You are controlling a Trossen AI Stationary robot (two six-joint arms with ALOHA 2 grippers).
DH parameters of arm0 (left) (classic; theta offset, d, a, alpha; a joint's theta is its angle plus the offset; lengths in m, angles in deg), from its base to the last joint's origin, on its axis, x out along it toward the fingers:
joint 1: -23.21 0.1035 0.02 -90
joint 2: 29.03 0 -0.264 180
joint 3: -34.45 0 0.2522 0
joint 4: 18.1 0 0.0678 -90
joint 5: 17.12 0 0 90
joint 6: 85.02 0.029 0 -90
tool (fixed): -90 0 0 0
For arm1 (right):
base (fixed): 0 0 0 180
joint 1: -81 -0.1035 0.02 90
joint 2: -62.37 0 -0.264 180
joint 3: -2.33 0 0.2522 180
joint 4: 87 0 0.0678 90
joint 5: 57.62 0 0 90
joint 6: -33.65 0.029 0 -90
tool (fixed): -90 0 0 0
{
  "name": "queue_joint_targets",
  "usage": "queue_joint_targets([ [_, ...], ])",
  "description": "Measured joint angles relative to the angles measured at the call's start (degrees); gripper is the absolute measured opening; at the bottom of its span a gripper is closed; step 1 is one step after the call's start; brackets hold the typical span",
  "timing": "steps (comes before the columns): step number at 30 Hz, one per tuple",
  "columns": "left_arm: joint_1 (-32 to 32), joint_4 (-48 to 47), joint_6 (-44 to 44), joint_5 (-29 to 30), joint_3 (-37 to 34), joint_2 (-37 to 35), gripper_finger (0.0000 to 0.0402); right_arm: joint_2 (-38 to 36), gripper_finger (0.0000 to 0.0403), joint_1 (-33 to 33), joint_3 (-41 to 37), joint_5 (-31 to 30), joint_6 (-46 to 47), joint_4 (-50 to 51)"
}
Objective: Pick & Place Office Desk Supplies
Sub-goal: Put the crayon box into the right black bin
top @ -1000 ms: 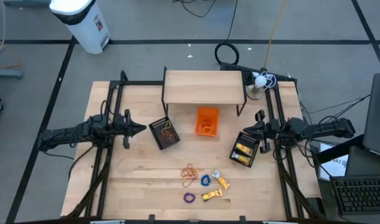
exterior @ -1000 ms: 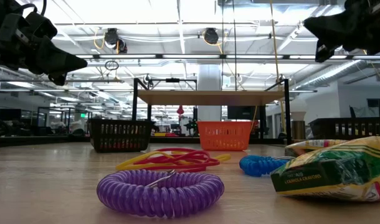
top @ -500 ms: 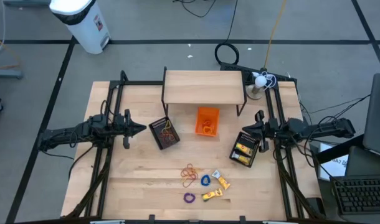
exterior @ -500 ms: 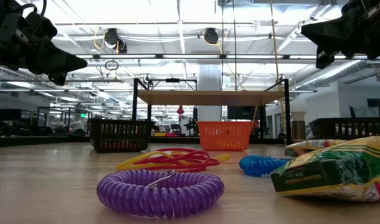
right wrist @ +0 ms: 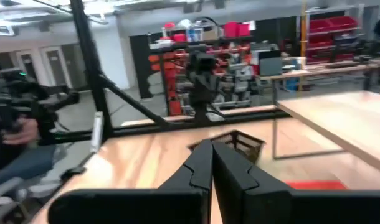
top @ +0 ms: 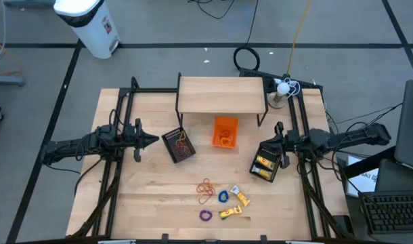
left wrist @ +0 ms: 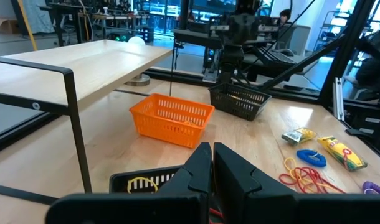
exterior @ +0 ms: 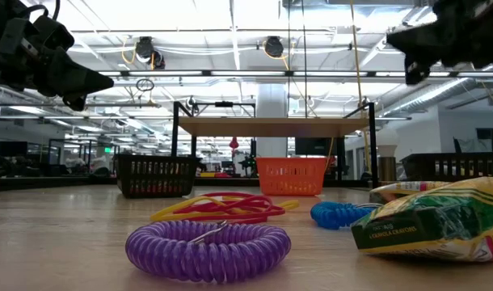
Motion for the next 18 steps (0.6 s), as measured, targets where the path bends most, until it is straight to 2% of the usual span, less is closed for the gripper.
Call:
queue_joint_targets([
  [4,0.0,-0.02,0.0,0.06,0.0,0.0,0.0021,12.95,0.0,-3.61,7.99,-0.2,1.63,2.62],
  [6,0.0,0.0,-0.02,0.06,0.0,0.0,0.0021,20.59,0.0,-6.21,14.01,-2.47,2.63,5.78],
  [12,0.0,-0.07,-0.33,0.03,0.0,0.0,0.0021,43.67,0.0,-12.18,33.72,-11.97,11.74,24.09],
  [18,0.0,-0.12,-1.29,0.01,0.0,0.0,0.0021,60.24,0.0,-15.65,49.7,-11.58,24.54,40.69],
])
